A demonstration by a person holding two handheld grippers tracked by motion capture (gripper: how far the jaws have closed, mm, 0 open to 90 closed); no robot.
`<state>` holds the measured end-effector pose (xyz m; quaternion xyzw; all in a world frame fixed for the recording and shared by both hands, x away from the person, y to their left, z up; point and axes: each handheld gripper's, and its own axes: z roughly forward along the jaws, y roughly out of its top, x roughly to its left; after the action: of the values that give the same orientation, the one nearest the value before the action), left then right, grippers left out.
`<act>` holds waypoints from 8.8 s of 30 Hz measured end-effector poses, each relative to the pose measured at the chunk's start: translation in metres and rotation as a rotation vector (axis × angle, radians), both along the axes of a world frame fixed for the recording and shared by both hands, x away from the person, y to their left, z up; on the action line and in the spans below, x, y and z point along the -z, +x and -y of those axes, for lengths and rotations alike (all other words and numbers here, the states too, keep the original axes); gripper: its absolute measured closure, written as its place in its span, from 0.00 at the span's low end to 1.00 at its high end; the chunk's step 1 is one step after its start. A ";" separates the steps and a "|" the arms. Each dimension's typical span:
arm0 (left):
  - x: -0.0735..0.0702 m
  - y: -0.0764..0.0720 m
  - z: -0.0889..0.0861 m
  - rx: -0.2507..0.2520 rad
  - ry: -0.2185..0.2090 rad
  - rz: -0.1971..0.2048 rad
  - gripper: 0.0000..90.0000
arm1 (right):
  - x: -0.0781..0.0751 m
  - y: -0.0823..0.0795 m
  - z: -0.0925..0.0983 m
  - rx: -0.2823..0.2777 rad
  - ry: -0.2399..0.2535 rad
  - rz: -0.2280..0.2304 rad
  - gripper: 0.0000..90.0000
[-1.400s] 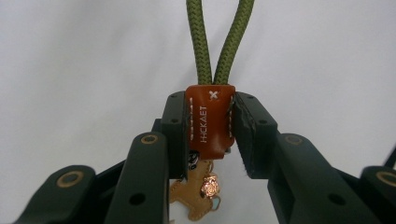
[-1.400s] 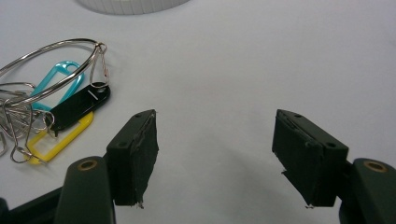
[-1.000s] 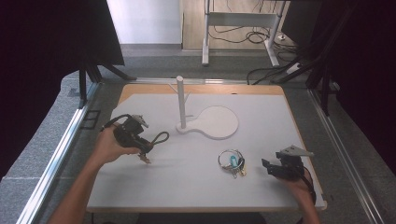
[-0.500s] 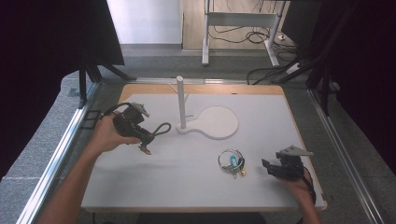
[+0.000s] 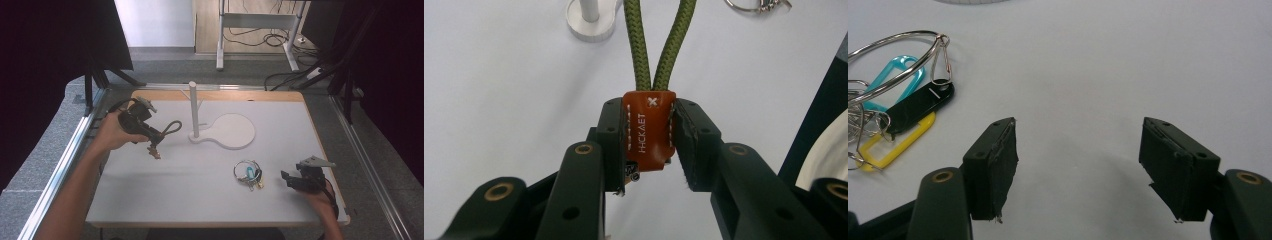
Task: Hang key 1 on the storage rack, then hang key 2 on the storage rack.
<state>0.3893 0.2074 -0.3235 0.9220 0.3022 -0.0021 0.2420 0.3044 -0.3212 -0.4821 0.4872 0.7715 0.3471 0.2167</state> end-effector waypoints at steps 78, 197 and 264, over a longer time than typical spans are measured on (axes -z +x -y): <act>-0.044 0.080 -0.014 -0.095 -0.083 -0.043 0.75 | 0.006 0.003 0.001 -0.003 -0.022 -0.027 0.35; 0.058 -0.036 0.025 -0.013 -0.091 0.113 0.56 | -0.002 -0.002 -0.009 -0.064 -0.046 0.002 0.36; 0.113 -0.088 0.022 -0.020 -0.087 0.060 0.53 | -0.052 0.087 -0.115 -0.290 -0.254 -0.549 0.66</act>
<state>0.3011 0.1852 -0.4368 0.9071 0.3036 0.0149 0.2910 0.3911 -0.2060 -0.4302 0.4168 0.8995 0.1310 0.0080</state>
